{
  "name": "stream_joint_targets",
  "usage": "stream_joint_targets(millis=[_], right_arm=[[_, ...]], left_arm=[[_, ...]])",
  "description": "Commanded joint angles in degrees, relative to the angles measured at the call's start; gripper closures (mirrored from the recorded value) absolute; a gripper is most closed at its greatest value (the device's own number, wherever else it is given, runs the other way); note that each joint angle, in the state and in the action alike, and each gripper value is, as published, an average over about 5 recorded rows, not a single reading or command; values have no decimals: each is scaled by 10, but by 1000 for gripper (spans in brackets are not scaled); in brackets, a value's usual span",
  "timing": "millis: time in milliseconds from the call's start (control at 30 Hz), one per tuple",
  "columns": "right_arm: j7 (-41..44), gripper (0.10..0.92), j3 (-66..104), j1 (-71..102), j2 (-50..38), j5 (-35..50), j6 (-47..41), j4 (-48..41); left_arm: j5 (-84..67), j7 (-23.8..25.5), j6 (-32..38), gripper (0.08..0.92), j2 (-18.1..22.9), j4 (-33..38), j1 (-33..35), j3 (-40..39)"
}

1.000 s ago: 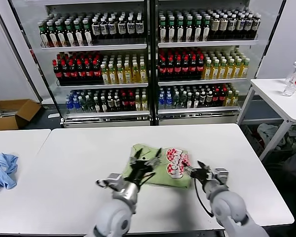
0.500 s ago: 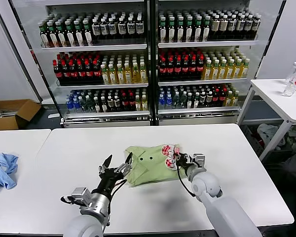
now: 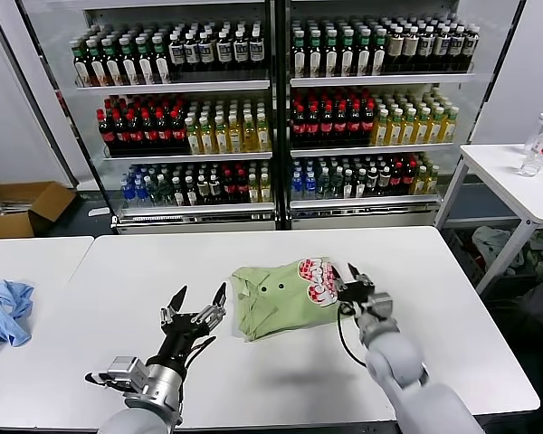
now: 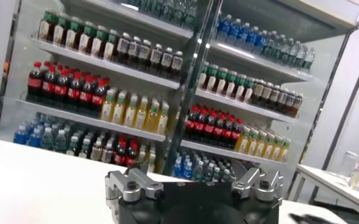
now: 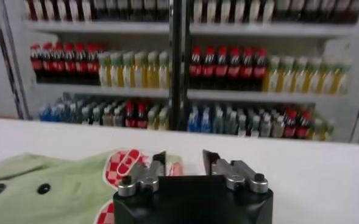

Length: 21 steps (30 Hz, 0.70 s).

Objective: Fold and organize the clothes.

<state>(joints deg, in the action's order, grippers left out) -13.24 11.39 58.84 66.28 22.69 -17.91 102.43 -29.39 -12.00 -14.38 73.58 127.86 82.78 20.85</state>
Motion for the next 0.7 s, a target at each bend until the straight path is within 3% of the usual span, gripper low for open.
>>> stream_joint_targets(millis=[33,400,700], right_arm=[[-11,524,163,316,5,-124,118,275],[-23,227,195,371,13,-118,107,321],[-21,203,188,378,14,-120,95,333]], left_arm=[[50,3,13,177,0,40,51,13],[100,9,29,177,14,60,89,22],[112,11,30,177,22,70,104,25]])
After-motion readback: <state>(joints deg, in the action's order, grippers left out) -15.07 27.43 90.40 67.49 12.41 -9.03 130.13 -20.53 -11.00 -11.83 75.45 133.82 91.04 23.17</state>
